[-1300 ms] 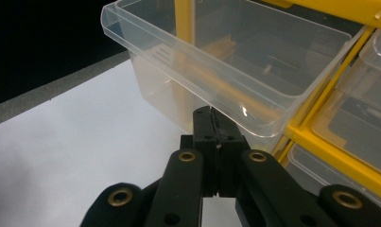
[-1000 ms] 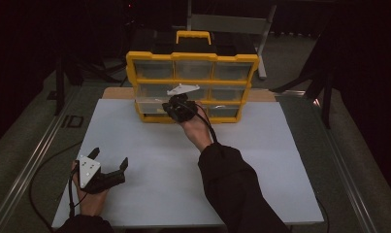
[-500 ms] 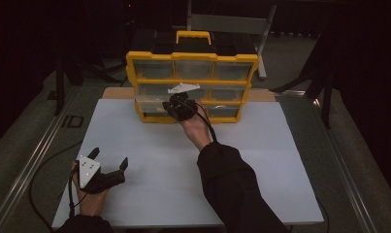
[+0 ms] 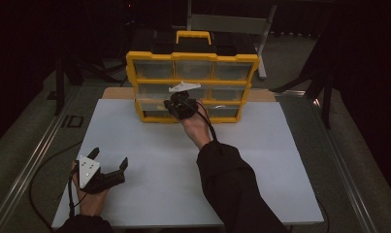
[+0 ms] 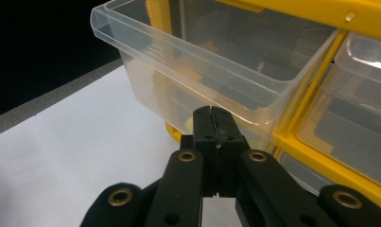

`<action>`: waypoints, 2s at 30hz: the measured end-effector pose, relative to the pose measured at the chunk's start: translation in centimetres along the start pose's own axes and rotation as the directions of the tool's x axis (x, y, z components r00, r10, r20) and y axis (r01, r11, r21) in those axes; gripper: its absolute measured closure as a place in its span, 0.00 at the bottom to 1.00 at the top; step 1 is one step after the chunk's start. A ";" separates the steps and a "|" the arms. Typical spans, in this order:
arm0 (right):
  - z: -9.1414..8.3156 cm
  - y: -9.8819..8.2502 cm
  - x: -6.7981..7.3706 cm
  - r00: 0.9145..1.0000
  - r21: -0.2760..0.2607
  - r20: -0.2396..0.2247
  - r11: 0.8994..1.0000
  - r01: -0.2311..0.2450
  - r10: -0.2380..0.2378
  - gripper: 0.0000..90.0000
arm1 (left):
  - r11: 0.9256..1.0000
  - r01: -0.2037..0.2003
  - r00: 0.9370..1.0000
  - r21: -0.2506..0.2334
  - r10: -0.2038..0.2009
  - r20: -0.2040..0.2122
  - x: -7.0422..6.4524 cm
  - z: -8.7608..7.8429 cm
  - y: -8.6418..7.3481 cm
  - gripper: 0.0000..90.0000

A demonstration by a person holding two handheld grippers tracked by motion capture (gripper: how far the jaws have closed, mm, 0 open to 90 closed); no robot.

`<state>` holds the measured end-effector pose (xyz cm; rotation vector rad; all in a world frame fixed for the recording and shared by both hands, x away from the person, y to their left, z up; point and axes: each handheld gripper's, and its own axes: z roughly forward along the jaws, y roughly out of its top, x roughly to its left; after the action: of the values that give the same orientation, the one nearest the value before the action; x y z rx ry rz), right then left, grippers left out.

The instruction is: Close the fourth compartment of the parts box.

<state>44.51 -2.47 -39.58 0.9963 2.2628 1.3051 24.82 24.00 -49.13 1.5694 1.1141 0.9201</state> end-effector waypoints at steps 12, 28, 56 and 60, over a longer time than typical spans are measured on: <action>0.3 0.1 -0.3 1.000 -0.003 0.012 1.000 -0.004 0.004 1.00 | 1.000 0.003 1.000 -0.001 -0.003 0.001 0.0 0.0 0.0 0.01; 0.5 0.1 -0.7 1.000 -0.005 0.028 1.000 -0.012 0.012 1.00 | 1.000 0.004 1.000 -0.001 -0.004 0.000 0.0 0.0 0.0 0.01; 1.4 0.3 -1.2 0.997 -0.019 0.071 1.000 -0.010 0.012 1.00 | 1.000 0.011 1.000 -0.002 -0.011 0.000 0.1 0.1 0.0 0.01; 1.4 0.4 -1.4 0.997 -0.025 0.082 1.000 -0.014 0.016 1.00 | 1.000 0.010 1.000 -0.002 -0.010 0.002 0.1 0.1 0.0 0.01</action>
<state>46.45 -2.52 -40.01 1.0408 2.1777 1.2709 24.95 24.10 -49.20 1.5618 1.1186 0.9118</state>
